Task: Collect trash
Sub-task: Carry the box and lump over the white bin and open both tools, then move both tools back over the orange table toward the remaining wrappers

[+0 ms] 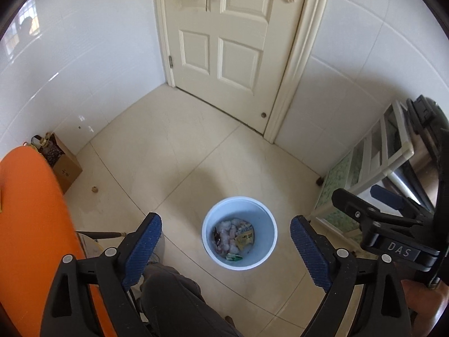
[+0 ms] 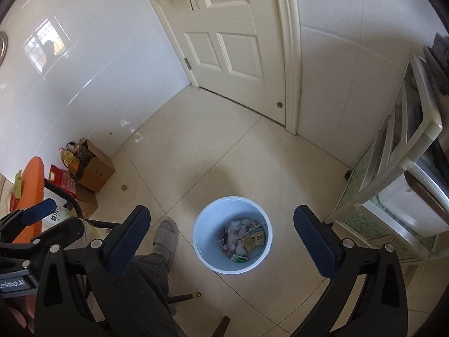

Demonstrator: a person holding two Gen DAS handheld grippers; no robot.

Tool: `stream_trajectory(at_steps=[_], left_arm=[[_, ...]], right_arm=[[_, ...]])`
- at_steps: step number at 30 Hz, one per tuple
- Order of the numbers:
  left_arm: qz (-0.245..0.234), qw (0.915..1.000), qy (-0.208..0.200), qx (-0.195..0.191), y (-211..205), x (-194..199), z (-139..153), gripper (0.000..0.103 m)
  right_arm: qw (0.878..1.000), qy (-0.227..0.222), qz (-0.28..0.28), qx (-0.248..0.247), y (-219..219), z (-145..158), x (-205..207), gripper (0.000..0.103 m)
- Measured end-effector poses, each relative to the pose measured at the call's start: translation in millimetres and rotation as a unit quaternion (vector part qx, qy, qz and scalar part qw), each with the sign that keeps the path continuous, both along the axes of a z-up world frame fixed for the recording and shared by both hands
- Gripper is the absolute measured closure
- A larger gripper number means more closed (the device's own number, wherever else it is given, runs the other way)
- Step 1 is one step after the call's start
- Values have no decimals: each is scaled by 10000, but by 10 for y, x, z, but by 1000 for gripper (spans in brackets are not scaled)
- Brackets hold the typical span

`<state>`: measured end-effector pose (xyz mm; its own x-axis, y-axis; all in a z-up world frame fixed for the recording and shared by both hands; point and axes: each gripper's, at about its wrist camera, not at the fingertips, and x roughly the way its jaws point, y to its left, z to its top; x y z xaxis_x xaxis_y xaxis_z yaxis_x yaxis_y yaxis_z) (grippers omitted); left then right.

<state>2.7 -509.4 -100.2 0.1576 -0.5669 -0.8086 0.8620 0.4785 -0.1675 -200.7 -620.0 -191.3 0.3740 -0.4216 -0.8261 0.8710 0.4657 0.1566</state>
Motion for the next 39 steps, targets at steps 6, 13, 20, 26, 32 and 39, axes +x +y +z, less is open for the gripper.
stream_trajectory(at_steps=[6,13,20,26,32,39], left_arm=[[273,9984,-184,-464,701,-103,432,9],[729,9919,-288,-995,1639,-161,783,8],[1356,9775,-615,-1495,2654,-300,1088,2],[2075,9591,-895,-1704,3474,-384,1136,2],[2807,9363,-1055,-1828,4309,-444,1147,1],[3536,9112,-1086,-1815,4992,-671,1019,1]], right_arm=[[9995,-131,181,-237,255,296,149,0],[9966,-367,499,-547,593,724,420,0],[9879,-681,1039,-928,1106,1203,865,0],[9753,-912,1644,-1160,1563,1465,1337,0],[9609,-1056,2240,-1238,1970,1560,1819,0],[9413,-1148,2925,-1237,2415,1566,2267,0]])
